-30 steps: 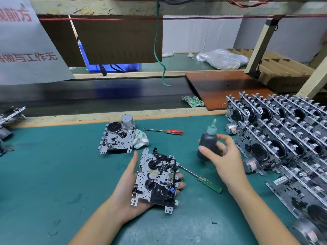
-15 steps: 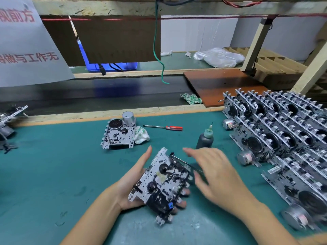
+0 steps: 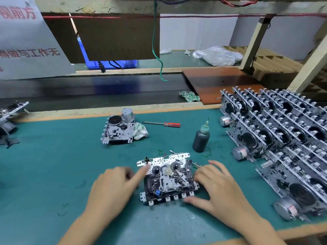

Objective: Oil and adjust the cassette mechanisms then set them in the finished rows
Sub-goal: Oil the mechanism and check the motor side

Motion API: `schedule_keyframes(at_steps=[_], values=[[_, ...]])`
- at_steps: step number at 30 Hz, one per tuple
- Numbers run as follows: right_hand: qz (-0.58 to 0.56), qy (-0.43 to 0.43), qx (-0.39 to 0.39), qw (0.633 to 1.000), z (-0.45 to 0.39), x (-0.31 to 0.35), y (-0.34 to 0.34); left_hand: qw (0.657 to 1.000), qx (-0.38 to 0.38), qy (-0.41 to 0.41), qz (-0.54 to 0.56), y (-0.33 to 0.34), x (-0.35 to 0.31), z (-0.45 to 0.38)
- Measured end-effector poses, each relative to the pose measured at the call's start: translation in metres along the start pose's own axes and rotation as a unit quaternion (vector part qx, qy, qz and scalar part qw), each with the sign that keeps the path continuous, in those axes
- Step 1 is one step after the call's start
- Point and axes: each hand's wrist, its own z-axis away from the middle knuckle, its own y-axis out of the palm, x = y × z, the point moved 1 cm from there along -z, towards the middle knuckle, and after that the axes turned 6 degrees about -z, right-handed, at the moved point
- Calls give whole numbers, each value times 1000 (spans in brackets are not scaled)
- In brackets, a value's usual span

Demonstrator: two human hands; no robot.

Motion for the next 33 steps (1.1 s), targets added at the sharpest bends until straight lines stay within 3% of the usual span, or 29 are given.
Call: schedule_keyframes(at_steps=[3, 8, 12, 19, 24, 29, 33], values=[[3, 3, -21, 1000, -1, 3, 5, 984, -2, 88, -157, 14, -1, 27], [40, -21, -23, 999, -6, -1, 4, 962, -103, 192, -164, 17, -8, 25], [48, -28, -20, 998, -8, -5, 5, 962, -148, 177, -148, 27, -12, 21], [-64, -31, -37, 997, -7, -4, 12, 961, -198, 148, -127, 37, -4, 13], [-18, -4, -65, 998, -5, -1, 16, 959, -176, 194, -110, 34, -2, 13], [-51, 6, -51, 997, -3, 0, 16, 963, -190, 157, -110, 35, -8, 14], [-32, 3, -59, 998, -2, 2, 16, 961, -181, 182, -101, 32, -6, 12]])
